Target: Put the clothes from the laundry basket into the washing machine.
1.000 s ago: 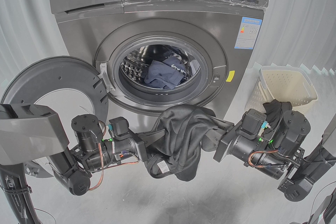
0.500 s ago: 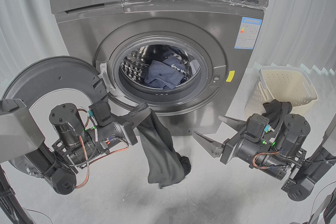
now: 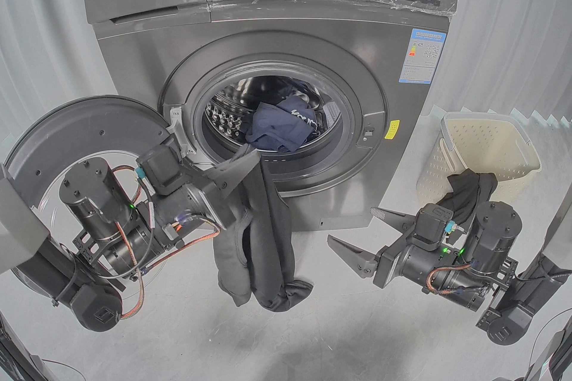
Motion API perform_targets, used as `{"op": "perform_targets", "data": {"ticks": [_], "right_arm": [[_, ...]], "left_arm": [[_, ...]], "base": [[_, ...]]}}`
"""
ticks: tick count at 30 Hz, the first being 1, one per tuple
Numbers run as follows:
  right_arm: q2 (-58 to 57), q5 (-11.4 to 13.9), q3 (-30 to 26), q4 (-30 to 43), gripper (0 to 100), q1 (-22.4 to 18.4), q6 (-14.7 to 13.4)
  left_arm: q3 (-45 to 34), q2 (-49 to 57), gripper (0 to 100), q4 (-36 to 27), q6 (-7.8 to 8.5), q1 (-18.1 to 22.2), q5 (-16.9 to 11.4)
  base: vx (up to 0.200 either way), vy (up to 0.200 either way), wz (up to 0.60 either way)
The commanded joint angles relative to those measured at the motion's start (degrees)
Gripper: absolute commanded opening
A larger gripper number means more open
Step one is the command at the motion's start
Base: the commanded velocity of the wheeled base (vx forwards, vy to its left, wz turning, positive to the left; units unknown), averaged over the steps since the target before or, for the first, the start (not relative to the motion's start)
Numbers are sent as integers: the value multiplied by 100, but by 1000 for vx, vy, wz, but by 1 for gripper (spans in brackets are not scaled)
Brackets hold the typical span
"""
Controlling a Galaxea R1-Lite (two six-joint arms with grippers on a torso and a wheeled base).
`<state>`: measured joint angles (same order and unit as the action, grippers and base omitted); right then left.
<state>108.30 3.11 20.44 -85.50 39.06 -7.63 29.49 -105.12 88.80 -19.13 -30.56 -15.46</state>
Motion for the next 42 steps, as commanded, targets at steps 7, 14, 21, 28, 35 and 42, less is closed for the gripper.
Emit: {"op": "perform_targets", "data": {"ticks": [7, 14, 21, 28, 35, 42], "right_arm": [[710, 23, 276, -89, 100, 436, 7], [1299, 32, 856, -107, 100, 954, 69], [1932, 49, 1471, -107, 100, 1157, 95], [2424, 436, 2253, -256, 100, 1060, 60], [2538, 480, 2807, -256, 100, 1007, 60], [2573, 515, 3273, -159, 100, 937, 60]], "left_arm": [[444, 334, 0, -11, 49, -29, 192], [628, 448, 0, -38, 76, 6, 227], [725, 545, 0, -73, 67, 24, 245], [804, 536, 0, -73, 76, -29, 421], [751, 466, 0, -55, 76, -134, 430], [743, 405, 0, -38, 76, -143, 430]], "base": [[0, 0, 0], [0, 0, 0], [0, 0, 0], [0, 0, 0], [0, 0, 0], [0, 0, 0]]}}
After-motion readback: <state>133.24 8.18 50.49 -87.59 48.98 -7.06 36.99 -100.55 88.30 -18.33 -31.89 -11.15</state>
